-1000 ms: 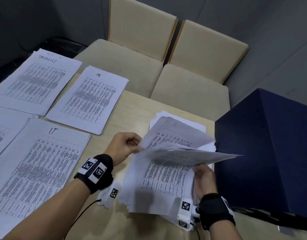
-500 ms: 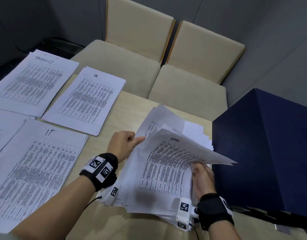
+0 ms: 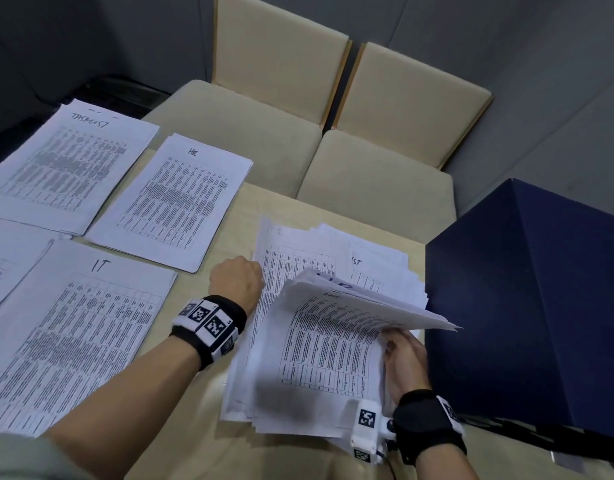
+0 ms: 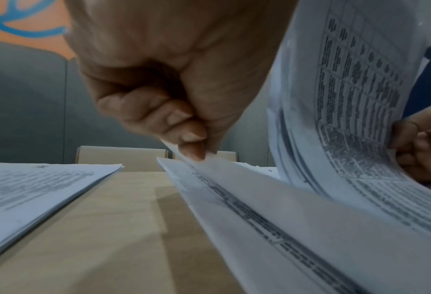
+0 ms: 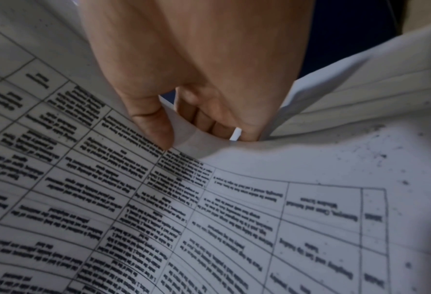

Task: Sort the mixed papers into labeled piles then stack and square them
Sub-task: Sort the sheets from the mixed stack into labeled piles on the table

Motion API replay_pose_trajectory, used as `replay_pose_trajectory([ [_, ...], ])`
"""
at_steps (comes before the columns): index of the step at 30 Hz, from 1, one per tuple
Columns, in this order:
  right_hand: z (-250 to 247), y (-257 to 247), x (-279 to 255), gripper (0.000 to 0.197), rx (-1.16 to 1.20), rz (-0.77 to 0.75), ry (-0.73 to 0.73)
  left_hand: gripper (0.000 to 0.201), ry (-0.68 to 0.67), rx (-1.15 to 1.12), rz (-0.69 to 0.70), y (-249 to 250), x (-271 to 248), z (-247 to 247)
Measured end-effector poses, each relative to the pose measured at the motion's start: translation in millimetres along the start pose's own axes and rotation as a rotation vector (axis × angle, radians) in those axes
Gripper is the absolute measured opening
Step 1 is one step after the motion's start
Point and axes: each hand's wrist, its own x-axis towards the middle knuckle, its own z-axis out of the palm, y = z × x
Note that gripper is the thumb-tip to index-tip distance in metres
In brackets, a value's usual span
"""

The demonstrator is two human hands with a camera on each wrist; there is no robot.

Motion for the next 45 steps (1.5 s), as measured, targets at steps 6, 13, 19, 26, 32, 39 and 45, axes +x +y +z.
replay_pose_trajectory([
  [6,-2,-1,3,0.025,-0.041,0.011,-0.010,0.017,0.085,-0.176,0.051,2,0,2],
  [13,-5,2,7,0.026,-0.016,0.043,-0.057,0.044,-0.075,-1.221,0.332,-10,-5,-2],
  [19,-4,-5,-3,0.013,0.031,-0.054,-0.199,0.034,-0.178,-1.250,0.030,-7,-7,6],
  [26,-2,-3,6,0.016,0.024,-0.011,-0.018,0.042,-0.078,-0.756,-0.244,-10,-2,38],
  [32,-10,-1,10,0.023,0.020,-0.013,0.013,0.029,0.038,-0.782,0.209,-12,-9,25],
  [39,-4,-7,5,0.021,-0.005,0.031,-0.105,0.030,0.020,-1.302,0.174,-13,-22,4],
  [45,-5,2,7,0.025,0.011,-0.064,-0.014,0.050,0.005,-1.512,0.136,-12,-21,-5],
])
